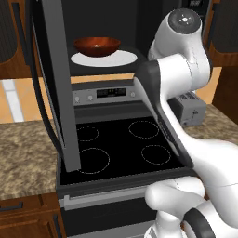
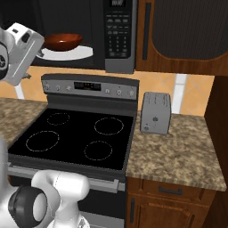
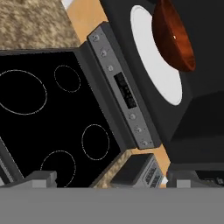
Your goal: Open the microwave, place the bowl with waffle inside the microwave, then close the microwave door and turn it on.
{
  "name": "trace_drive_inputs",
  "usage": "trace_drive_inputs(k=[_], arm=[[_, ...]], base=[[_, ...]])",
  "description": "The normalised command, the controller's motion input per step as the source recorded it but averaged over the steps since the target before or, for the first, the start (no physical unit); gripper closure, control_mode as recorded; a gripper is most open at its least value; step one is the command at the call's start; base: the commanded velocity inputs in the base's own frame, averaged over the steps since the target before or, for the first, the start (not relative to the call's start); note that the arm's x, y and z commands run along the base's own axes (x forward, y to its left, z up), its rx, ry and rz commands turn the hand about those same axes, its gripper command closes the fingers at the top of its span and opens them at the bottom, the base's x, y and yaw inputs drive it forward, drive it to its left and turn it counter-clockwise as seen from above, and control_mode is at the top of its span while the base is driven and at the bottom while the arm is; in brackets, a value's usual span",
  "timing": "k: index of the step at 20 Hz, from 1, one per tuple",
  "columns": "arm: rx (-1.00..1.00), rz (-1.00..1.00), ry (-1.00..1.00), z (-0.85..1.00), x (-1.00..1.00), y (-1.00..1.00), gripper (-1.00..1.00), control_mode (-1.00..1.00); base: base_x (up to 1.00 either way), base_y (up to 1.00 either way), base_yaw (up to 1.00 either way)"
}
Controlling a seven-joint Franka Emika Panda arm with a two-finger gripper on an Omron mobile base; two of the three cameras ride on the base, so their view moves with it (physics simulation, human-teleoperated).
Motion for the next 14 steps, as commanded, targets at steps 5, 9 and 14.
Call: trace_drive_inputs(k=[5, 9, 14], arm=[[0.02, 0.0, -0.04, -0.01, -0.31, 0.0, -1.0, -1.0], [0.03, 0.0, -0.11, 0.0, -0.84, 0.0, 1.0, -1.0], [0.02, 0.0, -0.11, 0.0, -0.93, 0.0, 1.0, -1.0]], base=[[0.0, 0.0, 0.0], [0.0, 0.0, 0.0], [0.0, 0.0, 0.0]])
